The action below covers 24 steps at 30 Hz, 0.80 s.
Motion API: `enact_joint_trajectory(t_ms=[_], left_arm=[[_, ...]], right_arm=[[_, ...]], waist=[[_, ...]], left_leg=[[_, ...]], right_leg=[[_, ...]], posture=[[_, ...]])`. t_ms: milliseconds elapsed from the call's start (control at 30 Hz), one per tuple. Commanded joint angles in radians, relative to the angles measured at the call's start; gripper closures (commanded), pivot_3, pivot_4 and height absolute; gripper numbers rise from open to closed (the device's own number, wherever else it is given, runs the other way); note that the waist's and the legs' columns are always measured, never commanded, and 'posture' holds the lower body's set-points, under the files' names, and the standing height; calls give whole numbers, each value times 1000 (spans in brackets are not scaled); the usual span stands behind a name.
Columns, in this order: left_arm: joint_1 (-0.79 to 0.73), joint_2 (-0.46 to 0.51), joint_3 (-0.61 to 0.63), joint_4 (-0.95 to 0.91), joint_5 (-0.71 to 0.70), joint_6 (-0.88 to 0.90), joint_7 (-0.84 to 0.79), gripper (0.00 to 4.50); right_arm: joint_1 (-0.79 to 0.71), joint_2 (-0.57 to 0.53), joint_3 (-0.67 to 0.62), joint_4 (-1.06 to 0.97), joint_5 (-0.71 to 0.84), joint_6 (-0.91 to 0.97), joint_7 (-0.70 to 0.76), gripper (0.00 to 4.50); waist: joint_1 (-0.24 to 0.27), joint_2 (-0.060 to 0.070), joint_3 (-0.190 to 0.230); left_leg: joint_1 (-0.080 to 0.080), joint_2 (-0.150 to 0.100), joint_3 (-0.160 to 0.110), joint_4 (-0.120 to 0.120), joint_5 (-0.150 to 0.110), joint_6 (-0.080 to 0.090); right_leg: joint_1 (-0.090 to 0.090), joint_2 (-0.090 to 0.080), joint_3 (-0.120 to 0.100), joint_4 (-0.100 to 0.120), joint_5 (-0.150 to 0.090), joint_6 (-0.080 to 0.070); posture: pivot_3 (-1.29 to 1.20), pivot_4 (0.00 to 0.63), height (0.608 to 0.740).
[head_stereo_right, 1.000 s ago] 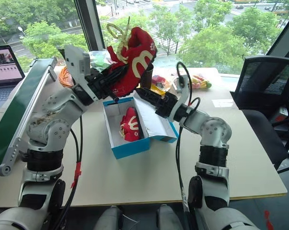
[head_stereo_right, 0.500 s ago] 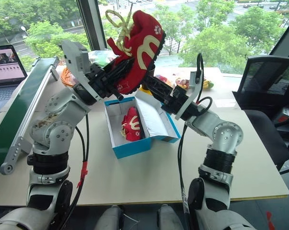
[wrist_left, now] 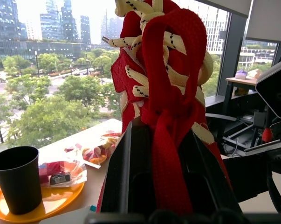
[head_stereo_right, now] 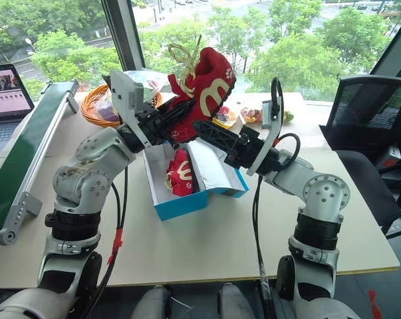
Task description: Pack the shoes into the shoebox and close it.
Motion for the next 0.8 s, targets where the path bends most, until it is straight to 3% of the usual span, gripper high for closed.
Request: enact_joint_trajectory(t_ms=[33, 67, 100, 300, 400, 467, 533, 567, 600, 700, 800], left_arm=[[-36, -3, 15, -55, -30, 17, 13, 4311], [-30, 2, 13, -59, -27, 20, 11, 4311], [-23, 7, 13, -59, -22, 22, 12, 4337], [-7, 21, 32, -41, -9, 35, 32, 4337], [22, 9, 87, -38, -67, 49, 46, 3148], [54, 61, 79, -57, -51, 79, 30, 2294], [87, 128, 70, -61, -17, 113, 28, 1979], [105, 159, 72, -65, -14, 118, 15, 1416], [124, 197, 77, -71, -12, 120, -3, 1189], [189, 329, 109, -68, 19, 135, -43, 1166], [262, 443, 124, -43, 76, 119, -66, 1166]], right_arm=[[-6, -6, 5, 25, -29, -47, 3, 0], [-9, -1, 0, 33, -26, -52, -7, 0], [-12, 6, -5, 38, -25, -63, -16, 524], [-25, 18, -30, 41, 0, -91, -51, 2146], [-40, 11, -25, 42, -9, -99, -60, 2688], [-53, -3, -7, 49, -41, -107, -69, 3113], [-73, -18, 27, 62, -79, -89, -92, 3321], [-82, -29, 61, 65, -121, -80, -103, 3466], [-90, -51, 122, 60, -192, -75, -106, 3523], [-130, -92, 324, 57, -378, -26, -127, 3610], [-167, -71, 409, 75, -433, 17, -104, 3610]], waist=[[1, 0, 0], [1, 0, 0], [1, 0, 0], [3, 0, 0], [2, 0, 0], [2, 0, 0], [-2, 1, 0], [-4, 1, 1], [-6, 1, 1], [-18, 1, 1], [-27, 2, 1]], left_leg=[[0, 0, 0, 0, 0, 0], [0, 0, 0, 0, 0, 0], [0, 0, 0, 0, 0, 0], [0, 0, 0, 0, 0, 0], [0, 0, 0, 0, 0, 0], [0, 0, 0, 0, 0, 0], [0, 0, 0, 0, 0, 0], [0, 0, 0, 0, 0, 0], [0, 0, 0, -1, 0, 0], [0, 0, 1, -1, 0, 0], [0, 0, 2, -3, 0, 0]], right_leg=[[0, 0, 0, 0, 0, 0], [0, 0, 0, 0, 0, 0], [0, 0, 0, 0, 0, 0], [0, 0, 0, 0, 0, 0], [0, 0, 0, 0, 0, 0], [0, 0, 0, 0, 0, 0], [-1, 0, 0, 0, 0, 0], [-1, 0, 0, 0, 0, 0], [-2, 0, 1, 0, 0, 0], [-3, 0, 1, 0, 0, 0], [-6, 1, 3, 1, 0, 0]], posture=[[0, 150, 734], [0, 150, 734], [0, 150, 734], [0, 150, 734], [0, 150, 734], [0, 150, 734], [0, 150, 734], [0, 150, 734], [0, 150, 734], [0, 150, 734], [0, 150, 734]])
